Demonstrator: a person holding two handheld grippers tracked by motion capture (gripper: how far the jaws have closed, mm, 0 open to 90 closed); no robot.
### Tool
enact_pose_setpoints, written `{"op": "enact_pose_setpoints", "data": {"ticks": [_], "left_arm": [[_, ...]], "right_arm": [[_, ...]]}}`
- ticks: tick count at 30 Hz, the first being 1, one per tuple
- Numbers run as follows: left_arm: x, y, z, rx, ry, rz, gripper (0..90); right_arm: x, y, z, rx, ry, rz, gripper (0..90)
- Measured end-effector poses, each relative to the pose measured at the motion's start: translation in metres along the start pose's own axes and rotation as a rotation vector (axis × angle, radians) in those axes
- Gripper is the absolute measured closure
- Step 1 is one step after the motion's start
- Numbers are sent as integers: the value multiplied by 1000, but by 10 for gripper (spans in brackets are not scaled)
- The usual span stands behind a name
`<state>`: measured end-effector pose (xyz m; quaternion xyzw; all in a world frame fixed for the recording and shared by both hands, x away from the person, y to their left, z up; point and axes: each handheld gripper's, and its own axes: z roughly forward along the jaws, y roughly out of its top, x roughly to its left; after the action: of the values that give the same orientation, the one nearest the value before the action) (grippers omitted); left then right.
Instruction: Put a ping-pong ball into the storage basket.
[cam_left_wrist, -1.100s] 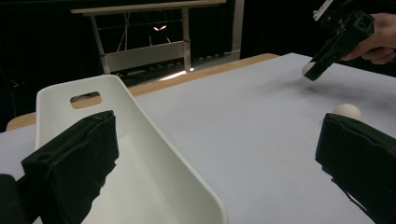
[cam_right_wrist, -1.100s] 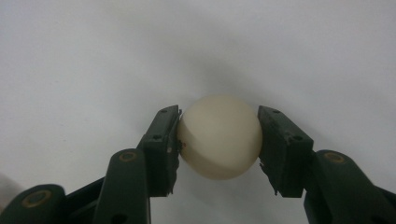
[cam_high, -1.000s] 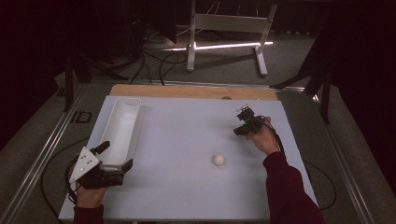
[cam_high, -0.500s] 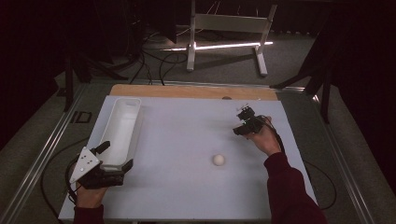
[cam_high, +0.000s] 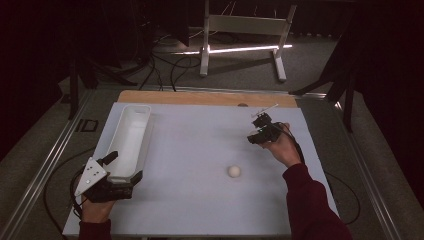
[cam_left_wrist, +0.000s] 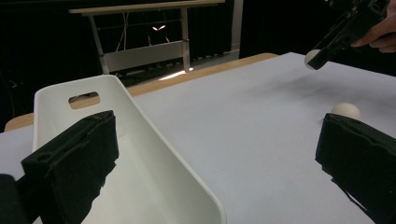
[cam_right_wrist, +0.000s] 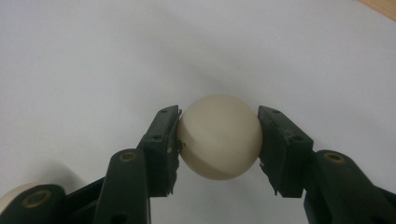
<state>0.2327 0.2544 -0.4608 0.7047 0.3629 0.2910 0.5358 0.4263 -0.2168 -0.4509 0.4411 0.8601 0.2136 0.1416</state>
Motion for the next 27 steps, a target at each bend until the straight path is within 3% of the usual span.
{"op": "enact_pose_setpoints", "data": {"ticks": [27], "left_arm": [[0, 0, 1, 4, -3, 0, 1]], "right_arm": [[25, 15, -24, -53, 4, -66, 502]]}}
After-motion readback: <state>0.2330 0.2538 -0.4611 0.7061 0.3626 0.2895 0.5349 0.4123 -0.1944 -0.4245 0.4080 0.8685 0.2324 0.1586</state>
